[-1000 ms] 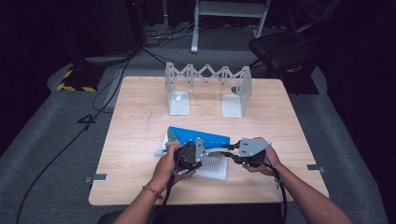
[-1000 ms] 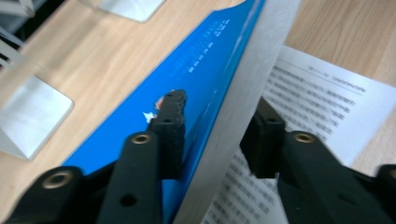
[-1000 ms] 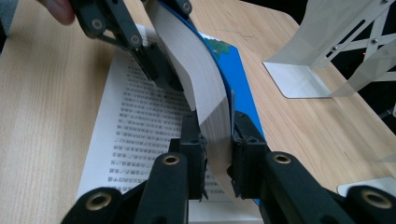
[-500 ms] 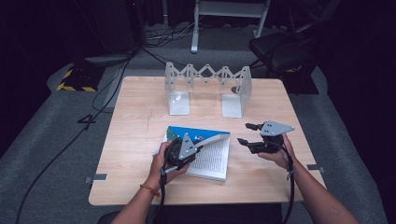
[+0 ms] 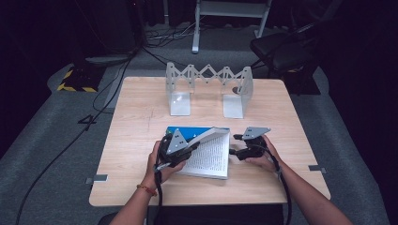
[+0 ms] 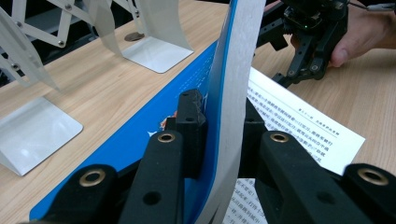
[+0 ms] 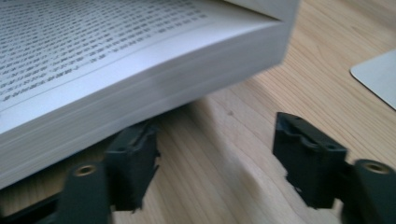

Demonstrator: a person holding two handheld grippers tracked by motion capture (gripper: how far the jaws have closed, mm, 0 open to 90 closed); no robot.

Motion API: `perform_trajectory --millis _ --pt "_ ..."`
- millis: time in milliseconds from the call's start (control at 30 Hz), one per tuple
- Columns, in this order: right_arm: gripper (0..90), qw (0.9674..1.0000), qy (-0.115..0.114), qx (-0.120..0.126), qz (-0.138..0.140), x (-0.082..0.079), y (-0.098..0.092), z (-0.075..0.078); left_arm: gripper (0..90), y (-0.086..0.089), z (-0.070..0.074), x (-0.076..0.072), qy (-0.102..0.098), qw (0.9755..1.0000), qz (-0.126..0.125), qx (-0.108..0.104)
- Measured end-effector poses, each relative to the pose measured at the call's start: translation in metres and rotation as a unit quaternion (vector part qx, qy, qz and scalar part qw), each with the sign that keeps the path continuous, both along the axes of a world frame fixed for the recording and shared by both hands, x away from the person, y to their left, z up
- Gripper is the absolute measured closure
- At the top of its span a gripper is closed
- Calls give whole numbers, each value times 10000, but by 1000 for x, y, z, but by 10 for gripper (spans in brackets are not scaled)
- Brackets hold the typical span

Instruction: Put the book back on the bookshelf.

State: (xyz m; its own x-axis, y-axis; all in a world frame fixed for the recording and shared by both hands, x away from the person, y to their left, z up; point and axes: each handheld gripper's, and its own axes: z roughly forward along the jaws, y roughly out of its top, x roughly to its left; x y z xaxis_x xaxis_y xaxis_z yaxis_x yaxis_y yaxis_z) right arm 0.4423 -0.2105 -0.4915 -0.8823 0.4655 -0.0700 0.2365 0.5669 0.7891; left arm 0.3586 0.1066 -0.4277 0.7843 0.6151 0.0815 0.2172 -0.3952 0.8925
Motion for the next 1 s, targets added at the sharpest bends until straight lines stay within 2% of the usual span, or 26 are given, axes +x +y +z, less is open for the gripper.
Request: perform_trajectory --millis 100,200,267,333,400,467,500,700,800,900,1000 --pt "351 9995 63 305 28 -1 -1 2 770 -1 0 -1 -20 10000 5 -31" --pt "390 9989 -186 433 13 -5 -5 14 771 -4 1 0 3 9998 -13 -196" --pt "390 9973 -310 648 -148 -7 -11 24 771 -6 5 2 57 9992 -61 -396" --pt "391 9947 -498 843 -327 -10 -18 34 771 -12 8 2 101 9987 -128 -483" --pt "391 9931 -625 904 -413 -11 -23 43 770 -18 9 1 106 9986 -208 -473" --pt "391 9925 -646 944 -422 -10 -24 47 767 -21 10 -1 94 9986 -206 -474" --pt "392 9909 -710 1041 -481 -10 -24 55 765 -21 12 -6 56 9988 -218 -425" --pt "392 9892 -895 1109 -342 -19 -8 70 773 -7 13 -21 -63 9993 -222 -291" --pt "395 9878 -934 1223 -254 -19 4 82 772 0 11 -32 -230 9995 -37 -221" --pt "403 9865 -962 1315 -188 -21 15 89 735 10 7 -35 -103 9992 12 -387" --pt "403 9866 -850 1388 -90 -20 20 93 690 12 -1 -38 -37 9995 61 -316"
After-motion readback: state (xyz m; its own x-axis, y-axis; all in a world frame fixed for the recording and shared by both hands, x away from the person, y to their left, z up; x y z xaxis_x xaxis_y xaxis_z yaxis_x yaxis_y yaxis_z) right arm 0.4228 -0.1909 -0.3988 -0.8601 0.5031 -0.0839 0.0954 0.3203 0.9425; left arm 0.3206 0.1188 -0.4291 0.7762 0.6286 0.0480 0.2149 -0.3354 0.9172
